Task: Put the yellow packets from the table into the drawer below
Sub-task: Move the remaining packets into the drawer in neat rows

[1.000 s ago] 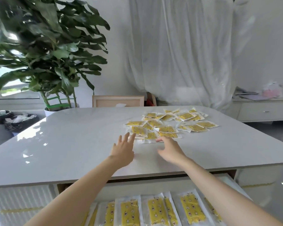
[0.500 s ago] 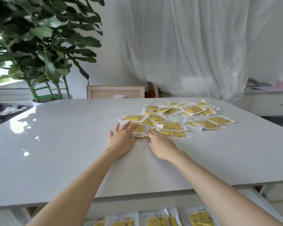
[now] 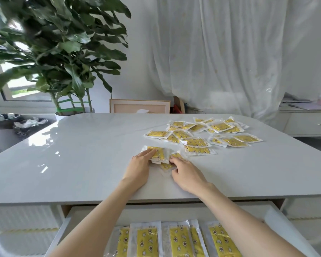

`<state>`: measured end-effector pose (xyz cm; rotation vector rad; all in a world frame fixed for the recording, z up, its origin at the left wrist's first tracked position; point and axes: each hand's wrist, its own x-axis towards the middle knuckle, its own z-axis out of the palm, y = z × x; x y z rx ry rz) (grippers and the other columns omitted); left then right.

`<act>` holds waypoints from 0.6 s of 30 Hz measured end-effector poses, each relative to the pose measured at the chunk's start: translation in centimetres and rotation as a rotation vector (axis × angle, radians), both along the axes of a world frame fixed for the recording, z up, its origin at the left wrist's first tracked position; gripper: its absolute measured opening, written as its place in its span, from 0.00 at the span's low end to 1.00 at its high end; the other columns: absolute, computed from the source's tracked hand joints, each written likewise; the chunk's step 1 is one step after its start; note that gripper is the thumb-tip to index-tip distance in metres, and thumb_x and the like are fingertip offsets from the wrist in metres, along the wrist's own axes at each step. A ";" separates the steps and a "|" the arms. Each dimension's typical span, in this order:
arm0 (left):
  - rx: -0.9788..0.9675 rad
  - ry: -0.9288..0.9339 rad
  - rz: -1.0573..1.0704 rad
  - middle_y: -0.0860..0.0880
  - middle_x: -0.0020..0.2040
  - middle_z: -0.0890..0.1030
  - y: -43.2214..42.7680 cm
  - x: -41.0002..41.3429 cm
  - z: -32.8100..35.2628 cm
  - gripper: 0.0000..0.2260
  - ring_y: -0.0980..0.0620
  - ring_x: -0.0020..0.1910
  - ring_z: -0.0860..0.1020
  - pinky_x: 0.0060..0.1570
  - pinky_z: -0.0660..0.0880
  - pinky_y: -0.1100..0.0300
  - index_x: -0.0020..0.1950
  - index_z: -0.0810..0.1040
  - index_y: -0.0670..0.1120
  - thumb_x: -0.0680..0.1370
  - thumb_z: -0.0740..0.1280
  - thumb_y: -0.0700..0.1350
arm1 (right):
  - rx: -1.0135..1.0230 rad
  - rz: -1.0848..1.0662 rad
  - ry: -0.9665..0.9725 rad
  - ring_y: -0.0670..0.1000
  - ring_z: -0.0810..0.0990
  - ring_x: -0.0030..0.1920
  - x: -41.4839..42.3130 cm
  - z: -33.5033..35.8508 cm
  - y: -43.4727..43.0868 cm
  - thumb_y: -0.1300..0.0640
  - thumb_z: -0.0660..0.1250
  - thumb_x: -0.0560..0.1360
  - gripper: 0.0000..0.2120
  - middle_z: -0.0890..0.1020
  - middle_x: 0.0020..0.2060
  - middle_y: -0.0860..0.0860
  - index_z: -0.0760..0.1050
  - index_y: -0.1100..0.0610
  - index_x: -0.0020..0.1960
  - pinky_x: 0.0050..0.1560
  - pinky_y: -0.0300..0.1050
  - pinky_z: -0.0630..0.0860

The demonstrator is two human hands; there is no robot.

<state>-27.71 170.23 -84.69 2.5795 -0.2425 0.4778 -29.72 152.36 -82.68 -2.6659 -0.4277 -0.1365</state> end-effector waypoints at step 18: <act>-0.443 0.182 0.203 0.44 0.70 0.69 0.1 -7.3 4.1 0.18 0.45 0.66 0.71 0.64 0.68 0.56 0.67 0.73 0.47 0.78 0.57 0.43 | 0.097 -0.341 0.147 0.57 0.73 0.59 -4.9 1.9 -0.4 0.37 0.60 0.72 0.26 0.78 0.56 0.52 0.68 0.49 0.65 0.57 0.51 0.74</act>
